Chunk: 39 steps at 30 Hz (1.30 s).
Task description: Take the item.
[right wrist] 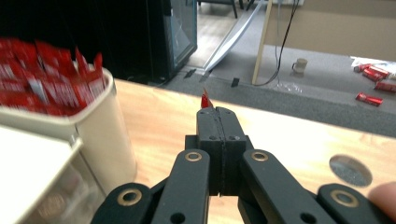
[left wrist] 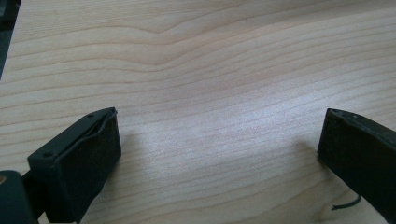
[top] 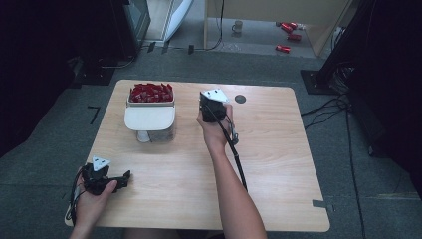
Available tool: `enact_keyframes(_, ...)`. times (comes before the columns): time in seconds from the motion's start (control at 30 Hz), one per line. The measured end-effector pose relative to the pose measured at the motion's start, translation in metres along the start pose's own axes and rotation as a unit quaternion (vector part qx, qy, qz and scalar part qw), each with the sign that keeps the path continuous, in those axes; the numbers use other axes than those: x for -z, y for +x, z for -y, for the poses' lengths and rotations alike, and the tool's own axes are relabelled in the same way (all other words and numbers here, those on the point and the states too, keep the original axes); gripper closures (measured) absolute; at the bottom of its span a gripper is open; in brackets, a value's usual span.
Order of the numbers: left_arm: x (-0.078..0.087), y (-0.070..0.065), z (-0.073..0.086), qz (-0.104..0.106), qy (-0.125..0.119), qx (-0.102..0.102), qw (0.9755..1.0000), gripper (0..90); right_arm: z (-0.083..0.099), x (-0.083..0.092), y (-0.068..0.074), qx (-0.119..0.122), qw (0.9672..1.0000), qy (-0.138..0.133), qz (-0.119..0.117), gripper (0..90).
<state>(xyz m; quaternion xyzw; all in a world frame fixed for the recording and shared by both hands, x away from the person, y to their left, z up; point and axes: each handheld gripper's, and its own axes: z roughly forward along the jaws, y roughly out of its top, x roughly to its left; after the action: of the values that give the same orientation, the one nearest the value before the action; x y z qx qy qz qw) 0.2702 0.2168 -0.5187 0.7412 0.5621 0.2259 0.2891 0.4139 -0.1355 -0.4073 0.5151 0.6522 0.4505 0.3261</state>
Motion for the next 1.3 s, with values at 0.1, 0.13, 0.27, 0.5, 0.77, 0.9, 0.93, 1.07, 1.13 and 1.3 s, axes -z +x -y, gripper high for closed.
enact_keyframes(0.1, 0.0, 0.0, 0.0, 0.0, 0.0, 0.0, 1.0, 0.0, 0.012, -0.001, 0.0, 0.004, 1.0, 0.008, 0.001, 90.0)
enact_keyframes(0.13, 0.0, 0.0, 0.0, 0.0, 0.0, 0.0, 1.0, 0.0, 0.015, -0.001, -0.001, 0.005, 0.9999, 0.01, 0.0, 90.0)
enact_keyframes(0.27, 0.0, 0.0, 0.0, 0.0, 0.0, 0.0, 1.0, 0.0, 0.023, 0.006, 0.002, 0.015, 0.9998, 0.003, -0.008, 90.0)
enact_keyframes(0.5, 0.0, 0.0, 0.0, 0.0, 0.0, 0.0, 1.0, 0.0, 0.04, 0.025, 0.009, 0.04, 0.9989, -0.001, -0.023, 90.0)
enact_keyframes(0.77, 0.0, 0.0, 0.0, 0.0, 0.0, 0.0, 1.0, 0.0, 0.073, 0.033, 0.014, 0.048, 0.9981, 0.026, -0.029, 90.0)
enact_keyframes(0.9, 0.0, 0.0, 0.0, 0.0, 0.0, 0.0, 1.0, 0.0, 0.092, 0.032, 0.016, 0.046, 0.997, 0.049, -0.038, 90.0)
enact_keyframes(0.93, 0.0, 0.0, 0.0, 0.0, 0.0, 0.0, 1.0, 0.0, 0.095, 0.032, 0.016, 0.048, 0.9967, 0.052, -0.039, 90.0)
enact_keyframes(1.07, 0.0, 0.0, 0.0, 0.0, 0.0, 0.0, 1.0, 0.0, 0.103, 0.032, 0.016, 0.055, 0.9958, 0.06, -0.041, 90.0)
enact_keyframes(1.13, 0.0, 0.0, 0.0, 0.0, 0.0, 0.0, 1.0, 0.0, 0.107, 0.032, 0.016, 0.054, 0.9951, 0.066, -0.049, 90.0)
enact_keyframes(1.3, 0.0, 0.0, 0.0, 0.0, 0.0, 0.0, 1.0, 0.0, 0.114, 0.032, 0.013, 0.048, 0.9928, 0.088, -0.065, 85.0)
